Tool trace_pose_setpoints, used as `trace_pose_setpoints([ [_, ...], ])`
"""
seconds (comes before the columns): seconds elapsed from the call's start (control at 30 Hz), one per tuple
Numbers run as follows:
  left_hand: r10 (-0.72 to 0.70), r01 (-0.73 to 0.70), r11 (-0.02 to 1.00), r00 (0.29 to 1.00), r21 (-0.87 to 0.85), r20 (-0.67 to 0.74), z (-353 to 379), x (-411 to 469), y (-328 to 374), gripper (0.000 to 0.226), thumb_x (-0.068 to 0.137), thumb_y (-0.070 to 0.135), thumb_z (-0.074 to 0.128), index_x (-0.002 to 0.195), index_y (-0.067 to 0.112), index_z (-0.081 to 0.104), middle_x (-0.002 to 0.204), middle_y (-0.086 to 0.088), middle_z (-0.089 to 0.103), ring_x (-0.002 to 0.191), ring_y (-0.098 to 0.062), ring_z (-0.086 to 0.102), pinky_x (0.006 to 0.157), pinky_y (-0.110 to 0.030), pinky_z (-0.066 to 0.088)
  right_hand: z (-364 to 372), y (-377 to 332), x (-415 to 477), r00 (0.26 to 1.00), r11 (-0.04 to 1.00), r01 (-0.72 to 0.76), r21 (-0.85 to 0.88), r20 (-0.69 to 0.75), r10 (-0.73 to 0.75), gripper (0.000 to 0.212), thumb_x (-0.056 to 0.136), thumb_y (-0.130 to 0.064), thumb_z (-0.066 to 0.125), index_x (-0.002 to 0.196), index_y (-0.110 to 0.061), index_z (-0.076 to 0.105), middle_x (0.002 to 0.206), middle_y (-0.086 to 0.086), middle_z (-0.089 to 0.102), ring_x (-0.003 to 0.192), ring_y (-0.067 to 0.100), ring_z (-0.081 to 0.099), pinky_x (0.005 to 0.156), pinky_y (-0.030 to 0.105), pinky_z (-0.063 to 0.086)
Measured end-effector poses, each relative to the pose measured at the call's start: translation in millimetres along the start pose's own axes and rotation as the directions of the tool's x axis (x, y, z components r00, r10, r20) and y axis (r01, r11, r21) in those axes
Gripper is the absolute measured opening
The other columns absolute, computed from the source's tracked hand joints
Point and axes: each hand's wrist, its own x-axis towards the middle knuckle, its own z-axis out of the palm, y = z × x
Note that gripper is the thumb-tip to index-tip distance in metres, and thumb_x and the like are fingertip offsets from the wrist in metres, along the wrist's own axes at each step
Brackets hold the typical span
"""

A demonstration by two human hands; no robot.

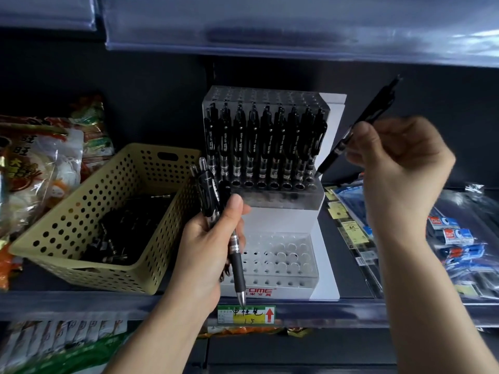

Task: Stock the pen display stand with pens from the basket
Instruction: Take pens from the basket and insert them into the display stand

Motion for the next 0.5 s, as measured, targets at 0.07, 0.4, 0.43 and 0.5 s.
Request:
trace_pose_setpoints([
  [0.07,-0.003,0.003,1.000,1.000,0.002,0.004,0,0,-1,0.042,0.073,0.045,0.060,0.087,0.007,0.066,0.060,0.002,0.048,0.051,-0.010,0.043,0.046,-0.015,0.038,2,7,-1,1.000,0.999,0.000,-0.041,-0.008,-0.001,0.019,0.082,-0.016,0.073,0.072,-0.023,0.058,0.068,0.001,0.067,0.059,0.021,0.064,0.060,0.036,0.056],
  [0.4,-0.005,0.005,1.000,1.000,0.008,0.018,-2,1,-1,0.045,0.073,0.046,0.059,0.089,0.005,0.066,0.061,0.001,0.047,0.048,-0.011,0.041,0.045,-0.016,0.037,14,28,-7,0.994,0.901,0.067,-0.428,0.106,-0.023,0.014,0.078,-0.023,0.076,0.071,-0.020,0.064,0.064,-0.014,0.065,0.055,0.002,0.059,0.060,0.025,0.049],
  [0.43,-0.005,0.005,1.000,1.000,0.012,0.019,-2,2,-1,0.045,0.073,0.046,0.059,0.089,0.005,0.066,0.060,0.001,0.047,0.047,-0.011,0.041,0.045,-0.016,0.037,14,28,-7,0.995,0.890,0.055,-0.452,0.104,-0.009,0.014,0.077,-0.025,0.076,0.071,-0.020,0.065,0.063,-0.014,0.064,0.055,0.004,0.059,0.061,0.026,0.049],
  [0.5,-0.004,0.004,1.000,1.000,0.008,0.017,-3,2,-1,0.045,0.073,0.046,0.059,0.089,0.005,0.066,0.060,0.001,0.047,0.047,-0.011,0.041,0.045,-0.017,0.037,14,28,-6,0.995,0.881,0.030,-0.472,0.099,0.019,0.015,0.077,-0.027,0.076,0.070,-0.020,0.065,0.061,-0.013,0.064,0.056,0.011,0.061,0.063,0.028,0.051],
])
